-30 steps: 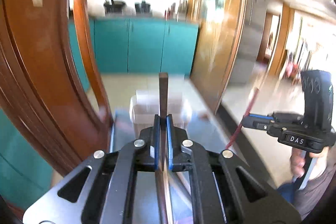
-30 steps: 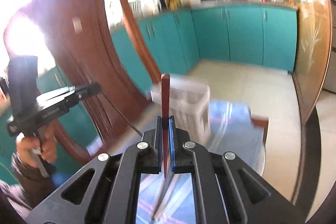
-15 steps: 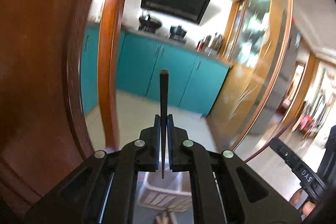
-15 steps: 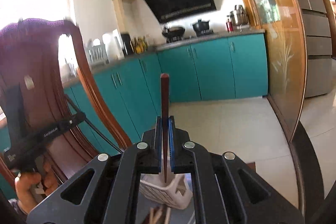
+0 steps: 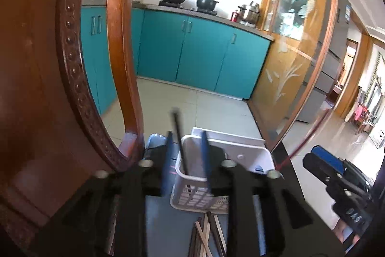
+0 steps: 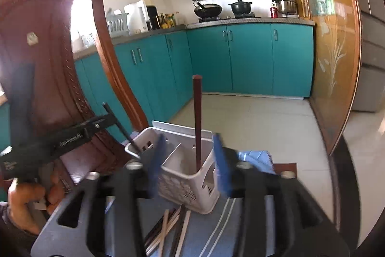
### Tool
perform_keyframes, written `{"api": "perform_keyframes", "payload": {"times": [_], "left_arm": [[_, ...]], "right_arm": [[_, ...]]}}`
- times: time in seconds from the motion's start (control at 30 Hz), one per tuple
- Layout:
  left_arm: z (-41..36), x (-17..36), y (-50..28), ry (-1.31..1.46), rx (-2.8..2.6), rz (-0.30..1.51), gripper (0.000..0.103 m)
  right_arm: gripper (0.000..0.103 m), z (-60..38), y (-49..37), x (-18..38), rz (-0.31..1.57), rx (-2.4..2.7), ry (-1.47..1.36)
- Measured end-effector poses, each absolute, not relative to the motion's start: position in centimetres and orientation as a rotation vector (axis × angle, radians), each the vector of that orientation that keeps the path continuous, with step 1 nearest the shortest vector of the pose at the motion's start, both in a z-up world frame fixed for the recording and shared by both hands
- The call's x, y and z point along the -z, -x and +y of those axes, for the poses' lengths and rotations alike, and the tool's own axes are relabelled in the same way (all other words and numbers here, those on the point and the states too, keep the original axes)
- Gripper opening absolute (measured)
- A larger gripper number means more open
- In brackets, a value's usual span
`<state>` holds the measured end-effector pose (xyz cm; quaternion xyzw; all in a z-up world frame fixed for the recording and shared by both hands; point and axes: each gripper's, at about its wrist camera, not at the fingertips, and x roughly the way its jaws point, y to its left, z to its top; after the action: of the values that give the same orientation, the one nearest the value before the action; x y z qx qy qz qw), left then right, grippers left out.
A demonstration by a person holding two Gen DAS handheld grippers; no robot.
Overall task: Organize utensils
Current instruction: 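Lift the left tool's chopstick into the white holder while the right drops its own, then move both open tools back down to the chopstick pile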
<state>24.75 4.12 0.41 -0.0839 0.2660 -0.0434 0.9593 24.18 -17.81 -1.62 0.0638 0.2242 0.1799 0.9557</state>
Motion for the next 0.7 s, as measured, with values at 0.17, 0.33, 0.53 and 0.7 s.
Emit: {"api": "perform_keyframes", "payload": {"times": [0.17,0.33,0.53,0.7], "left_arm": [[4.4,0.2,-21.7,0.087,0.035,0.484,0.044],[5.5,2.4,-22.9,0.138,-0.011,0.587,0.044],[4.8,2.8,-23.7,0.112,-0.004,0.608,0.047],[4.9,3.5,-23.7,0.101,0.004,0.626,0.048]], "right_arm": [[0.056,-17.7,-23.3,4.6,0.556,-0.396,-0.045],[0.056,-15.6,-26.2,11.1,0.758,-0.337,0.062],[0.056,-14.1,-28.3,14.2,0.793,-0.3,0.036],[0.056,-14.5,-29.2,15.6,0.821,-0.228,0.063]]}}
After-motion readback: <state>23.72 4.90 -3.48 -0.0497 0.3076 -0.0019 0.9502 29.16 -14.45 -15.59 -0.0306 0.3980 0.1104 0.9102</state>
